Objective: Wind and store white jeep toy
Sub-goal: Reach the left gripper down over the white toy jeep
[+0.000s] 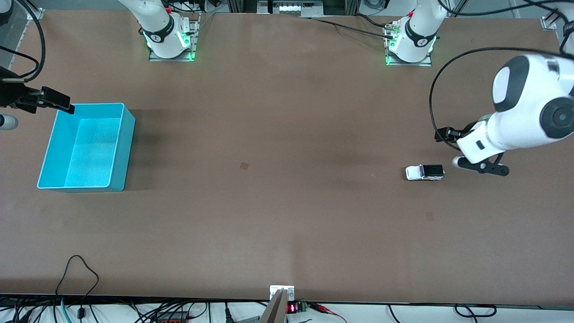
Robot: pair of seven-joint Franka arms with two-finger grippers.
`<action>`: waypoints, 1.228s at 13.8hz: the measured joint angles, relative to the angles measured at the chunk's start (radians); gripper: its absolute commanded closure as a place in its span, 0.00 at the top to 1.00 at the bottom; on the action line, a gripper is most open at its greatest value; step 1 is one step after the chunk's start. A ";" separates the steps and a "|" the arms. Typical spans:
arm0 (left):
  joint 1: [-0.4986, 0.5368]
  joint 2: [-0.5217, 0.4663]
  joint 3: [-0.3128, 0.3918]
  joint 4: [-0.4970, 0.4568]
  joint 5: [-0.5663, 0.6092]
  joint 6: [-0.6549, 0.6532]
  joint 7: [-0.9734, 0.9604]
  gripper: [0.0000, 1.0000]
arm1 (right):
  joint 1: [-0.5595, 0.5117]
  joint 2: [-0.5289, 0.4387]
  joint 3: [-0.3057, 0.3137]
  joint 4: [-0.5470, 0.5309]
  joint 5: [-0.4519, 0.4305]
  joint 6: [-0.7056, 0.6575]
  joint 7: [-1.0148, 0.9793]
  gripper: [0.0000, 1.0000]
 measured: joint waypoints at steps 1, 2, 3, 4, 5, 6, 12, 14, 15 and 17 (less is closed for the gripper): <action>0.002 0.022 0.000 -0.010 0.000 0.027 0.052 1.00 | 0.000 0.007 0.000 0.000 0.000 0.000 0.000 1.00; 0.005 0.040 0.000 -0.031 0.000 0.068 0.113 1.00 | 0.000 0.014 0.000 0.000 0.000 0.000 0.000 1.00; 0.009 0.055 0.000 -0.060 0.000 0.119 0.181 1.00 | 0.000 0.020 -0.001 0.000 0.000 0.000 0.000 1.00; 0.014 0.066 0.000 -0.090 0.001 0.169 0.245 1.00 | -0.001 0.026 -0.001 0.000 -0.003 0.000 -0.002 1.00; 0.017 0.072 0.001 -0.118 0.008 0.213 0.308 1.00 | -0.001 0.032 -0.001 0.001 -0.009 0.000 -0.008 1.00; 0.019 0.076 0.000 -0.143 0.033 0.254 0.368 1.00 | -0.001 0.038 -0.001 0.001 -0.019 0.000 -0.017 1.00; 0.029 0.115 -0.017 -0.190 0.143 0.408 0.761 1.00 | -0.001 0.089 -0.001 0.001 -0.041 -0.008 -0.033 1.00; 0.046 0.143 -0.026 -0.216 0.143 0.489 0.916 1.00 | -0.001 0.100 -0.001 0.001 -0.042 -0.030 -0.034 1.00; 0.055 0.154 -0.036 -0.233 0.143 0.522 0.976 1.00 | -0.001 0.102 -0.002 0.001 -0.042 -0.035 -0.034 1.00; 0.065 0.166 -0.049 -0.253 0.143 0.547 1.038 1.00 | -0.001 0.103 -0.002 0.001 -0.042 -0.039 -0.034 1.00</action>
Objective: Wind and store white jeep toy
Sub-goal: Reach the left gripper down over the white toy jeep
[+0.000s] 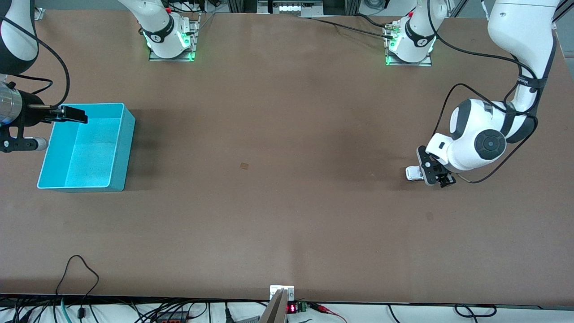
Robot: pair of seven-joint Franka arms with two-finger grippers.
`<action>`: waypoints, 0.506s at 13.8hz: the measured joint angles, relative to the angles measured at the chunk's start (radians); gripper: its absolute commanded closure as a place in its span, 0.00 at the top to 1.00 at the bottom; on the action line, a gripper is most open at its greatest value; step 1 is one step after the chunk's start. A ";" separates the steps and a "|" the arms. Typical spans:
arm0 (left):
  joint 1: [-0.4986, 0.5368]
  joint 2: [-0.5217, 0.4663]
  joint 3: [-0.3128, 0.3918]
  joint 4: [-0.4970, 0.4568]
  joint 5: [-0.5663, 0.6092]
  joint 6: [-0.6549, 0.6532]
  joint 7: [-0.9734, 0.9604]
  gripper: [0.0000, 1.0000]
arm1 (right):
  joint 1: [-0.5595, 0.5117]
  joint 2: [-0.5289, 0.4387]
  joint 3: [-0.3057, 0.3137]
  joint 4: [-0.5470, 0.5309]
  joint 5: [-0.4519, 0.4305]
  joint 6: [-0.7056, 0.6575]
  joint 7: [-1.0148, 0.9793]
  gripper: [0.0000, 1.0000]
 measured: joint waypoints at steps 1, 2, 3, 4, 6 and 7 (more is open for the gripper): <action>0.003 0.002 -0.008 -0.005 0.000 0.002 0.023 1.00 | 0.000 0.000 0.000 0.000 0.000 -0.001 0.000 1.00; 0.005 0.004 -0.015 -0.007 0.000 0.005 0.042 1.00 | 0.000 0.000 0.000 0.000 0.000 -0.002 0.000 1.00; 0.005 0.006 -0.020 -0.008 0.000 0.014 0.058 1.00 | 0.000 0.000 0.000 0.000 0.000 -0.005 0.000 1.00; 0.005 0.008 -0.022 -0.009 0.000 0.033 0.079 1.00 | 0.000 0.000 0.000 0.000 0.000 -0.007 0.000 1.00; 0.010 0.015 -0.023 -0.010 0.000 0.074 0.131 1.00 | 0.000 0.000 0.000 0.000 0.000 -0.011 0.000 1.00; 0.018 0.020 -0.023 -0.011 0.000 0.087 0.157 1.00 | 0.000 0.000 0.000 0.000 0.000 -0.011 0.000 1.00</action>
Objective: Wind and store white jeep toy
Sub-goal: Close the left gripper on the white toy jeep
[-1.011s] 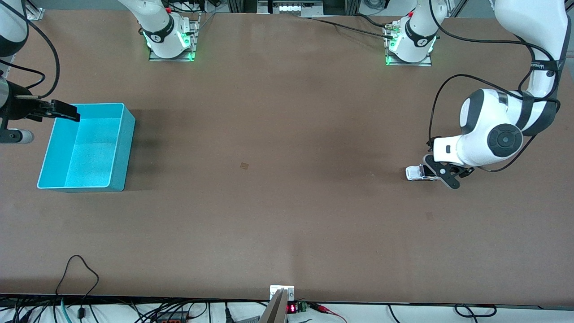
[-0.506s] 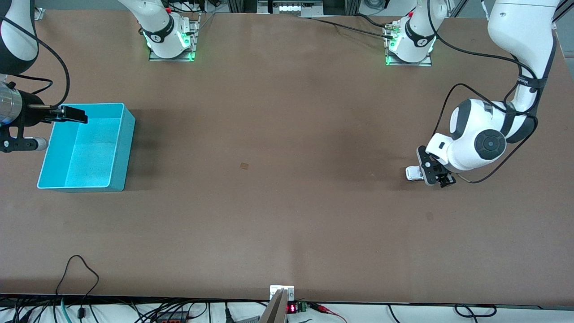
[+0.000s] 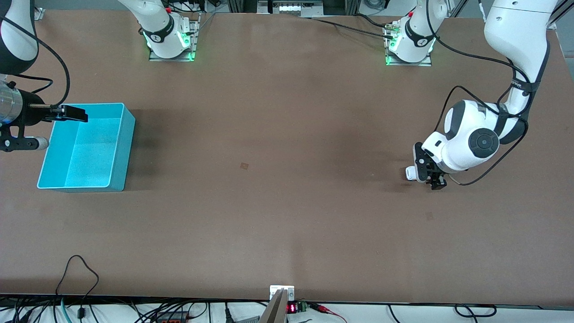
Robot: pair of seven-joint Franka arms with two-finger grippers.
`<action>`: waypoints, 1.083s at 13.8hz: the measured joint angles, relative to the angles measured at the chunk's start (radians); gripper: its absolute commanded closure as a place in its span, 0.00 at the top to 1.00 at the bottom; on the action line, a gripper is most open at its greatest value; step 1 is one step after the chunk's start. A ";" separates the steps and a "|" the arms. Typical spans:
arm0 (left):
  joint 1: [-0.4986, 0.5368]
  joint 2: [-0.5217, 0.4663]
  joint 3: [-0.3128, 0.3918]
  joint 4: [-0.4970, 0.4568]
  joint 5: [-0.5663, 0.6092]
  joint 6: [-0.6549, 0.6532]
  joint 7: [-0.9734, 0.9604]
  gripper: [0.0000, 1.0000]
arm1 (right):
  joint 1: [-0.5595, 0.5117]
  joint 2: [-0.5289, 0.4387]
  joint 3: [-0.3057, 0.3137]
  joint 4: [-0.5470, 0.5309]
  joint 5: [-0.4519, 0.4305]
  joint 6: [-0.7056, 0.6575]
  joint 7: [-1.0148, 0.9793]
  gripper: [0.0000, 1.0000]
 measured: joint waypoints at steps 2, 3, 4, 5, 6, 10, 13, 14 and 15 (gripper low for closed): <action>0.017 0.010 0.000 -0.002 0.000 0.007 0.035 1.00 | 0.000 0.000 0.000 0.000 0.000 -0.001 0.000 1.00; 0.022 0.015 0.000 -0.005 0.000 0.009 0.041 1.00 | 0.000 0.000 0.000 0.000 0.000 -0.001 0.000 1.00; 0.026 0.018 0.000 -0.009 0.000 0.011 0.043 1.00 | 0.000 0.000 0.000 0.000 0.000 -0.001 0.000 1.00; 0.032 0.022 0.000 -0.012 0.000 0.012 0.044 1.00 | 0.000 0.000 0.000 0.000 0.000 -0.001 0.000 1.00; 0.038 0.026 0.000 -0.013 0.000 0.013 0.046 1.00 | 0.000 0.000 0.000 0.000 0.000 -0.001 0.000 1.00; 0.046 0.029 0.000 -0.027 0.000 0.013 0.051 1.00 | 0.000 0.000 0.000 0.000 0.000 -0.001 0.000 1.00; 0.046 0.029 -0.002 -0.030 0.000 0.017 0.052 0.95 | 0.000 0.000 0.000 0.000 0.000 -0.001 0.000 1.00; 0.046 0.029 -0.002 -0.030 0.000 0.024 0.053 0.90 | 0.000 0.000 0.000 0.000 0.000 -0.001 0.000 1.00; 0.046 0.029 -0.002 -0.032 0.000 0.034 0.056 0.78 | 0.000 0.000 0.000 0.000 0.000 -0.001 0.000 1.00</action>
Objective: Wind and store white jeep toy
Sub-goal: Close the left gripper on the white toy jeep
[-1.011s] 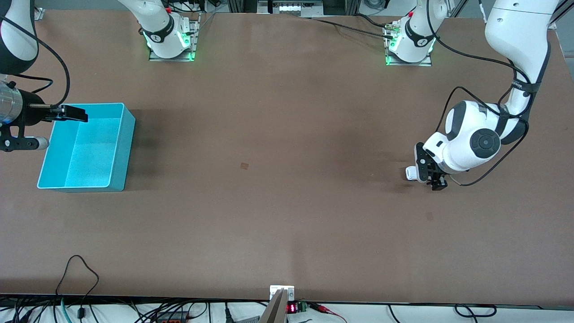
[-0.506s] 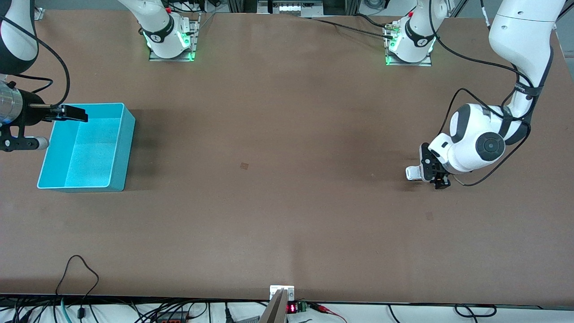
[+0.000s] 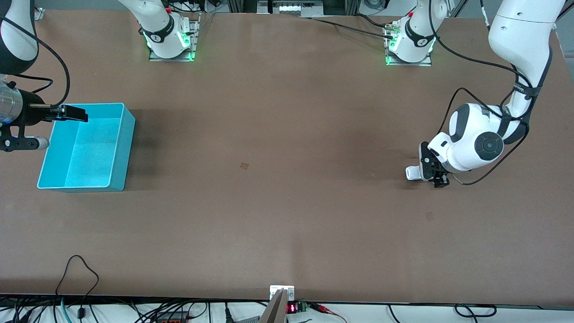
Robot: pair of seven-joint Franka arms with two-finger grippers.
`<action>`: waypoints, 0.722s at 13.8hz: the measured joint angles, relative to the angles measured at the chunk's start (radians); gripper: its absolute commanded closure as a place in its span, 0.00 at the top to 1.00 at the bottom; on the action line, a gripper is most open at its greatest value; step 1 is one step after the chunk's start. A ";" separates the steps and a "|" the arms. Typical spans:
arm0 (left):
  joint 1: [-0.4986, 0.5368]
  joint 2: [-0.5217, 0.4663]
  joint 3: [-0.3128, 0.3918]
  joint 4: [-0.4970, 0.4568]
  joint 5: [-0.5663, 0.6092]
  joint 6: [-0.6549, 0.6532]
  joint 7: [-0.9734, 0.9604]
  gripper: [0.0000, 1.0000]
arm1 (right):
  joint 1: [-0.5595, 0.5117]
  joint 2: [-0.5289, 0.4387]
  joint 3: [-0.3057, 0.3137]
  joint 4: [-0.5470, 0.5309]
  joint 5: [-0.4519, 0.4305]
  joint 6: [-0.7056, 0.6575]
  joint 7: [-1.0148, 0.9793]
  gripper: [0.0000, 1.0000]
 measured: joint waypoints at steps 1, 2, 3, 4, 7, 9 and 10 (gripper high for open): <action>0.000 0.000 0.000 -0.005 0.000 0.019 0.013 0.76 | 0.000 0.000 0.000 0.000 0.000 0.000 0.000 1.00; 0.000 0.000 0.000 -0.013 0.000 0.043 0.025 0.73 | 0.000 0.000 0.000 0.000 0.000 0.000 0.000 1.00; 0.000 0.000 0.000 -0.020 0.000 0.059 0.034 0.72 | 0.000 0.000 0.000 0.000 0.000 0.000 0.000 1.00; 0.001 0.000 0.000 -0.025 0.000 0.067 0.038 0.68 | 0.000 0.000 0.000 0.000 0.000 0.000 0.000 1.00; 0.004 0.000 0.000 -0.031 0.000 0.075 0.040 0.52 | 0.000 0.000 0.000 0.000 0.000 0.000 0.000 1.00; 0.005 0.000 0.000 -0.031 0.000 0.077 0.043 0.36 | 0.000 0.000 0.000 0.000 0.000 0.000 0.000 1.00; 0.005 0.000 0.000 -0.031 0.000 0.077 0.050 0.32 | 0.000 0.000 0.000 0.000 0.000 0.000 0.000 1.00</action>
